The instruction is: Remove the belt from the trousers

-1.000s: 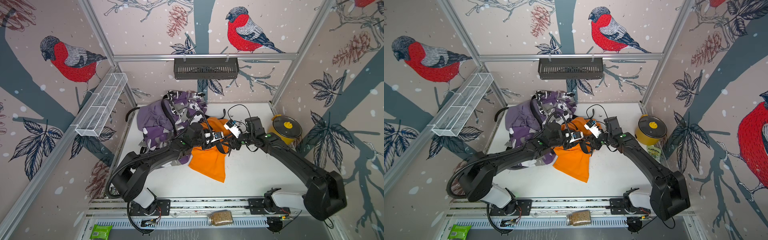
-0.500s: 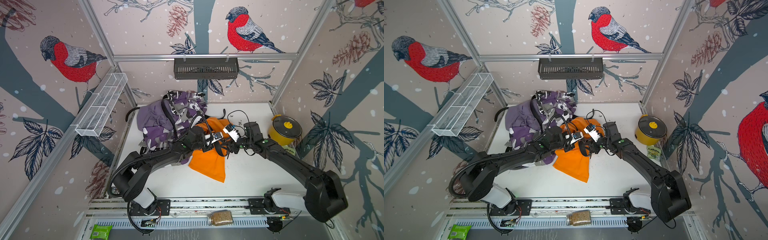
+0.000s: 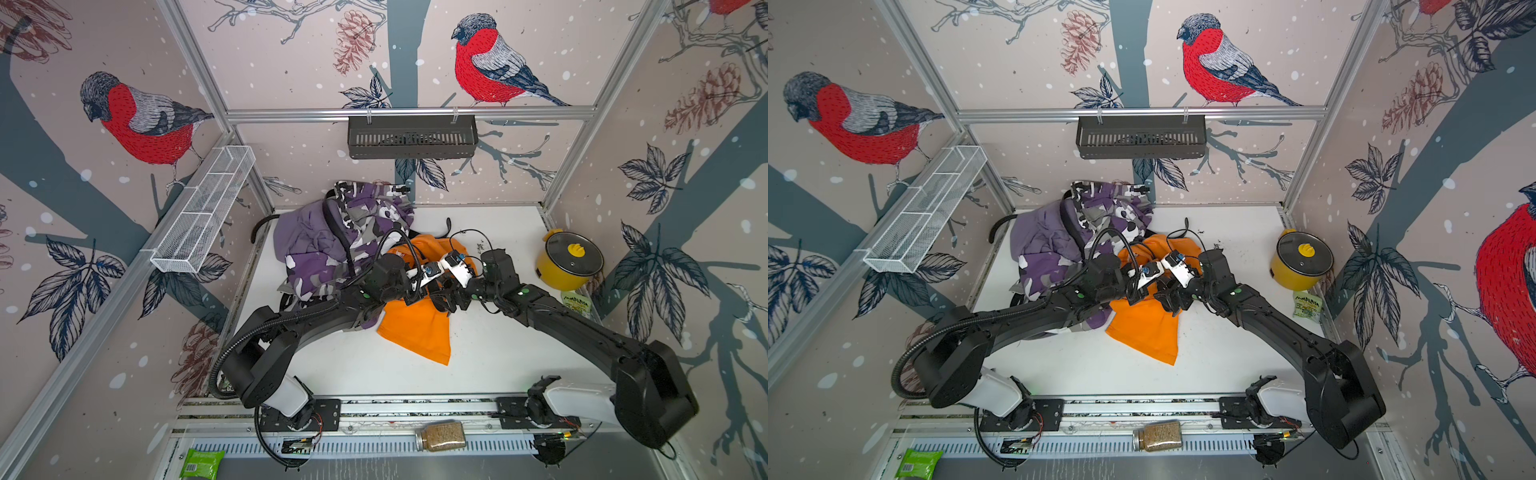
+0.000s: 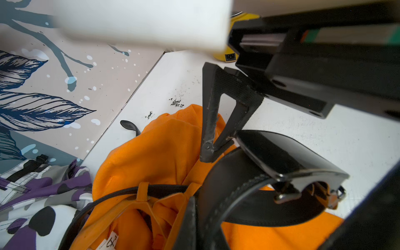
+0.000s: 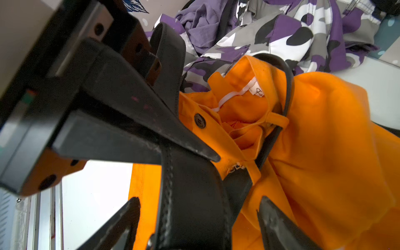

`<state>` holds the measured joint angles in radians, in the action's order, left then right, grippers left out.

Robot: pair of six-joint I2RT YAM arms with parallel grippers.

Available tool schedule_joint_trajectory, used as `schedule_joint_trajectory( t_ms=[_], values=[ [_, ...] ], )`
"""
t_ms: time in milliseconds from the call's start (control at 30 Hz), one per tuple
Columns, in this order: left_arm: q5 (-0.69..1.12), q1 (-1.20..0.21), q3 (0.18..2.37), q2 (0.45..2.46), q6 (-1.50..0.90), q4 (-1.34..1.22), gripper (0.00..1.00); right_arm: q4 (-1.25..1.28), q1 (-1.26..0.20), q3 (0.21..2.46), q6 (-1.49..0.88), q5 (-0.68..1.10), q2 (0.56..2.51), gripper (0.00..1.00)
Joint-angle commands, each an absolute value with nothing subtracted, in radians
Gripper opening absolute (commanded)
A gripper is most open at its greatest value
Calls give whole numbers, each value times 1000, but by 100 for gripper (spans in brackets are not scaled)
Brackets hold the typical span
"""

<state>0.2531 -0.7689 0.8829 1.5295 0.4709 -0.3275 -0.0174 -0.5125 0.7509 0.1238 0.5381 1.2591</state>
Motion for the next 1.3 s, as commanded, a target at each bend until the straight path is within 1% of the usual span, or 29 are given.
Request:
schedule_joint_trajectory(
  t_ms=[0,67,233,267,433,533,633,767,933,1033,1133,1200,1267],
  values=[
    [232,-769,888,1529,451,-372,0,27,-517,747,94,474,1231,81],
    [231,-769,892,1532,448,-370,0,19,-520,751,92,464,1235,77],
    [220,-769,893,1532,444,-365,0,27,-518,744,77,449,1235,53],
    [217,-769,892,1532,442,-364,0,28,-519,744,75,448,1234,50],
    [184,-769,889,1529,439,-356,0,23,-512,739,75,462,1229,21],
    [147,-763,885,1529,434,-346,0,13,-500,735,76,475,1212,13],
    [129,-740,877,1525,415,-323,0,-1,-474,731,76,490,1188,8],
    [90,-731,870,1525,419,-302,0,-30,-438,730,75,523,1174,4],
    [21,-718,888,1546,410,-259,0,-80,-420,743,88,524,1180,4],
    [4,-706,867,1519,416,-269,0,-81,-417,740,84,521,1176,4],
    [8,-701,881,1510,416,-256,0,-104,-420,760,89,545,1217,4],
    [35,-702,884,1506,414,-248,0,-96,-430,766,88,563,1239,8],
    [94,-703,883,1503,416,-250,0,-75,-451,770,85,554,1249,22]
  ],
)
